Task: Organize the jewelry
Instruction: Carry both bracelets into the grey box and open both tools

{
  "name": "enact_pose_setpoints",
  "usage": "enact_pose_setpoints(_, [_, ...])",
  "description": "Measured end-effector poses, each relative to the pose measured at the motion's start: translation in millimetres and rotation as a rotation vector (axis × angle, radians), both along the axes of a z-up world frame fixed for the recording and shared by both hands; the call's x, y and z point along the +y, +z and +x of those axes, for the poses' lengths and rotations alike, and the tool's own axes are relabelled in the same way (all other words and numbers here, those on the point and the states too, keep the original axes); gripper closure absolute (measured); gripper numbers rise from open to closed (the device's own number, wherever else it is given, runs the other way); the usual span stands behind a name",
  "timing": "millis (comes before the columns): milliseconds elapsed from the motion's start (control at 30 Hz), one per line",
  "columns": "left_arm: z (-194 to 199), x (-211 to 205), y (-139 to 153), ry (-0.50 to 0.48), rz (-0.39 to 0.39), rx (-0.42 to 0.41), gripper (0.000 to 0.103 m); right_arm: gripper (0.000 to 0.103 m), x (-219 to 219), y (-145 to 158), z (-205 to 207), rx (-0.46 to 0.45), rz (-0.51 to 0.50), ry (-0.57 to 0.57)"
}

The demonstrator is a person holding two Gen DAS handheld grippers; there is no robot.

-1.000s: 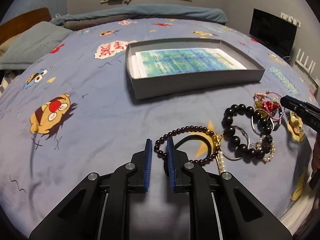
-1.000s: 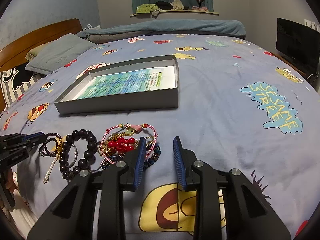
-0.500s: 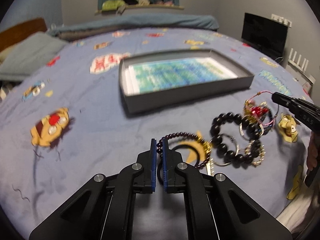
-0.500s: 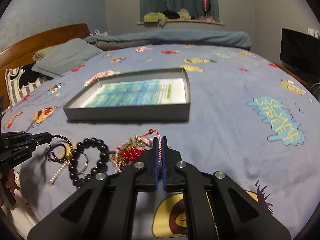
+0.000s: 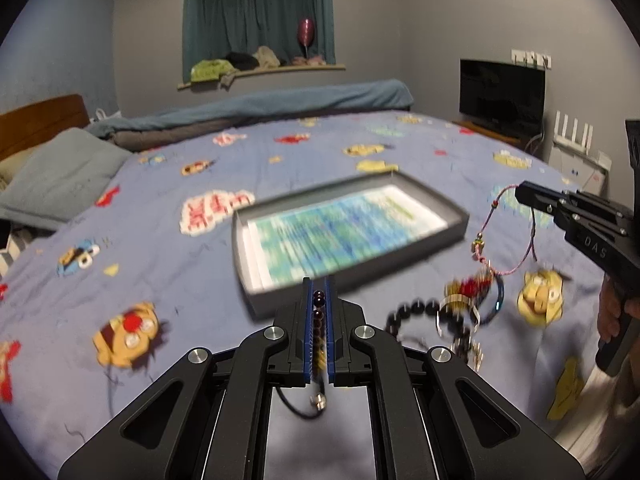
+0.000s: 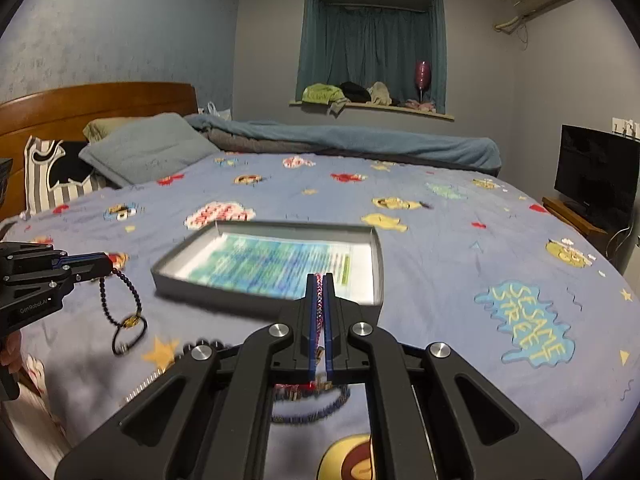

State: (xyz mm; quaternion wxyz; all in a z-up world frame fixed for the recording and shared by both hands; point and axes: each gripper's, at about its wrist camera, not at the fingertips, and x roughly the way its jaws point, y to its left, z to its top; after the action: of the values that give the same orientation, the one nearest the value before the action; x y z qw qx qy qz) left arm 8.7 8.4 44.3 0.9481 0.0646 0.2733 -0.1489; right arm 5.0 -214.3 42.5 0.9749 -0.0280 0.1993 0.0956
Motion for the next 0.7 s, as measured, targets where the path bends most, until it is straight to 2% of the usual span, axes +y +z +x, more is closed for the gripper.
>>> enact_pose_setpoints(200, [28,-1,23,-0.002,-0.028,-0.018,0.097,0.100,2,27,30,-0.045,0.009,-0.022])
enact_pose_setpoints(400, [73,-9,34,0.007,-0.041,-0.023,0.097,0.100,-5,30,83,-0.026,0.040,-0.066])
enact_pose_setpoints(533, [108,-14,31,0.008,-0.036,-0.015,0.097,0.100,-14,23,121,0.007,0.073,-0.081])
enact_pose_setpoints(700, [160,-18,10,0.029,-0.031,0.040,0.097,0.100,-20,8,165,0.059,0.070,-0.092])
